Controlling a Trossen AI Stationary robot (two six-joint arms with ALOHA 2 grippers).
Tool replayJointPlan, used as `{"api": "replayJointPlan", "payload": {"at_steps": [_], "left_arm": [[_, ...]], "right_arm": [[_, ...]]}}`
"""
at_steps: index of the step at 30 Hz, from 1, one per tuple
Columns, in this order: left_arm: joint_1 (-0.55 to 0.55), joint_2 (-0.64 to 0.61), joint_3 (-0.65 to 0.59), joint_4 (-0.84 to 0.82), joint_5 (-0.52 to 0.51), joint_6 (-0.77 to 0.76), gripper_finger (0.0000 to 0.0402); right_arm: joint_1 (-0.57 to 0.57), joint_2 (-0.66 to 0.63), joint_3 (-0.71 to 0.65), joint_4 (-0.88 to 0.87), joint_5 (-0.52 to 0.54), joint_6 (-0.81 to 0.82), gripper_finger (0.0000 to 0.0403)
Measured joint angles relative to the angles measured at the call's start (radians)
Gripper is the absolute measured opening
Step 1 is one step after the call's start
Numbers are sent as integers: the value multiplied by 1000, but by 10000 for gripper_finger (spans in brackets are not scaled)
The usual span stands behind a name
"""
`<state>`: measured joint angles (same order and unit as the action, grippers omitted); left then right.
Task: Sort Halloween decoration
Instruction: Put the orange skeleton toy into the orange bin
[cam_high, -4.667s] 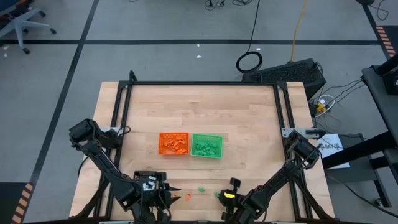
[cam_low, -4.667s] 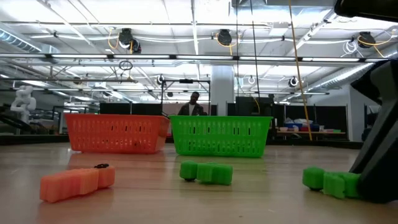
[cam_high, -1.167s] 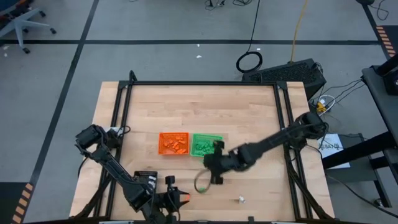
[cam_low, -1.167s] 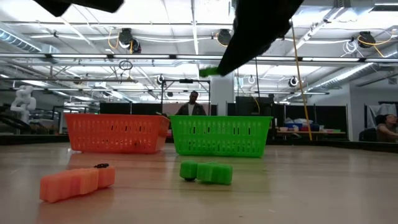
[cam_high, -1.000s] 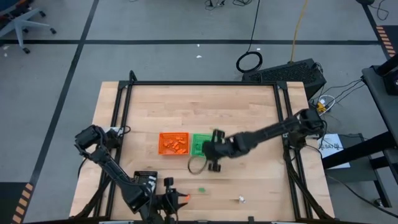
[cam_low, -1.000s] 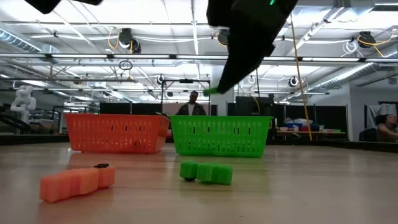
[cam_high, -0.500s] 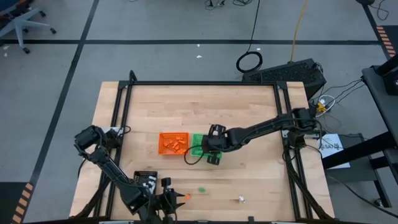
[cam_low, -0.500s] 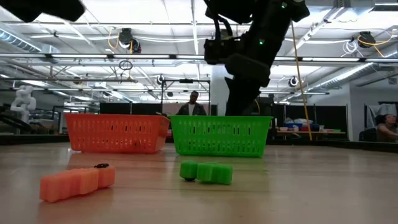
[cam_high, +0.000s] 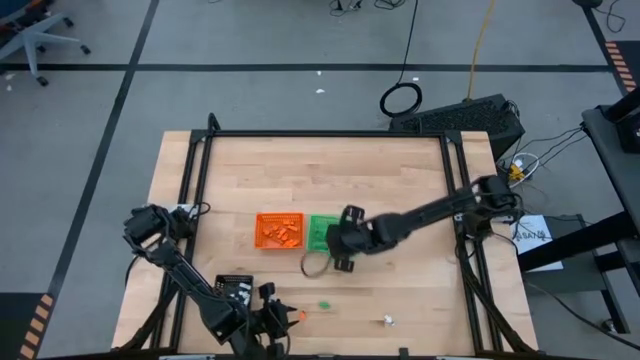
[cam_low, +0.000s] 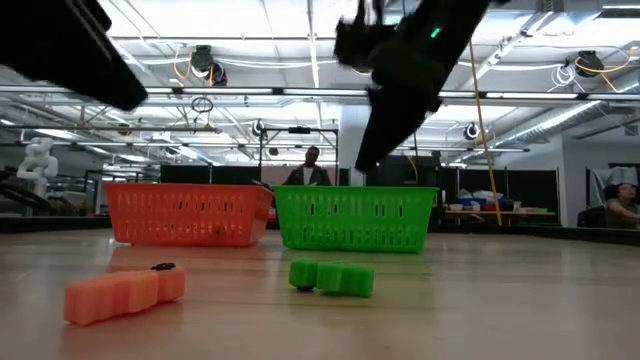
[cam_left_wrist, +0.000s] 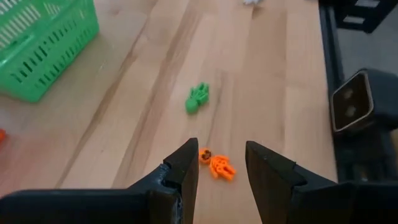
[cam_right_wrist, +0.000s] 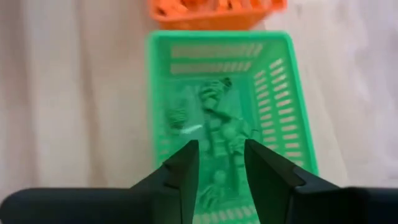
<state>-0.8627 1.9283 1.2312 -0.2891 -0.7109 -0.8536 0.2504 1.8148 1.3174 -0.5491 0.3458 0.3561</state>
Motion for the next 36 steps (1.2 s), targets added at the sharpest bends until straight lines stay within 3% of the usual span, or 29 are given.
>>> {"api": "replayJointPlan", "payload": {"at_steps": [6, 12, 14, 25, 36], "left_arm": [[-5, 38, 0, 1, 13, 7, 130], [0, 33, 0, -135, 12, -208, 130], [0, 33, 0, -176, 55, -258, 130], [28, 32, 0, -223, 312, -392, 130], [53, 31, 0, -235, 394, -553, 130]], "right_arm": [[192, -32, 0, 13, 216, -2, 107], [343, -15, 0, 68, 350, 33, 107], [376, -7, 0, 84, 382, 54, 107], [435, 0, 0, 119, 439, 89, 107], [435, 0, 0, 119, 441, 65, 107]]}}
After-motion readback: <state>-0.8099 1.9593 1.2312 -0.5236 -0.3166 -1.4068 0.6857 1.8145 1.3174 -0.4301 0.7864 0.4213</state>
